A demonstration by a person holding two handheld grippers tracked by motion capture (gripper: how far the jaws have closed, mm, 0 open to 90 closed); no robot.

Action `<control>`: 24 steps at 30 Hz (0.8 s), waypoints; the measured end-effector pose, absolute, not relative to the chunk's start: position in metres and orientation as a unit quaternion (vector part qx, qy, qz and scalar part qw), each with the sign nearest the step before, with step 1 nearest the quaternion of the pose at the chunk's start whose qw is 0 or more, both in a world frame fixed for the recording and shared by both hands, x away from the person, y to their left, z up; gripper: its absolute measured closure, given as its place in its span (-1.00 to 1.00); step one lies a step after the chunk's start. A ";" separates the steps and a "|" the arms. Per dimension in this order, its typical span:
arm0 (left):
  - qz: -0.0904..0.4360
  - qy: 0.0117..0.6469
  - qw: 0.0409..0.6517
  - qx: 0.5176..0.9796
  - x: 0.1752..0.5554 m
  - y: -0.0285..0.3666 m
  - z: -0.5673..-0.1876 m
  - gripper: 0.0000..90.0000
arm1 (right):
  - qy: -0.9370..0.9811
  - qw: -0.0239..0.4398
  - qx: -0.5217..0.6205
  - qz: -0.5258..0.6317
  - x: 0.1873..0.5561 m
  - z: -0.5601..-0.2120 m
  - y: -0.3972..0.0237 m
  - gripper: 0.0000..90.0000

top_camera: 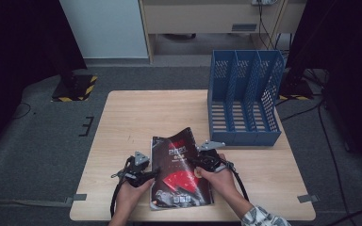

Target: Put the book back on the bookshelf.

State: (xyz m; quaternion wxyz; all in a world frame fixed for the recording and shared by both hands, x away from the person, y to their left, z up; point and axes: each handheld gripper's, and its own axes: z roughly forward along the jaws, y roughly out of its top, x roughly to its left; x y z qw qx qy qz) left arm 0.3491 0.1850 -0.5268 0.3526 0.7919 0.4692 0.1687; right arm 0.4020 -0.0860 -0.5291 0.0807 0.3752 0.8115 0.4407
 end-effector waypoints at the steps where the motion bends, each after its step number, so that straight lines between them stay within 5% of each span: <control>1: 0.165 0.470 0.355 0.791 0.349 0.184 -0.527 0.06 | 0.811 0.079 0.374 0.442 0.402 -0.529 -0.087 0.73; 13: 0.169 0.464 0.366 0.789 0.348 0.185 -0.530 0.05 | 0.835 0.013 0.353 0.422 0.398 -0.528 -0.078 0.15; 24: 0.169 0.459 0.368 0.791 0.348 0.183 -0.531 0.00 | 0.831 0.041 0.361 0.421 0.396 -0.529 -0.078 0.61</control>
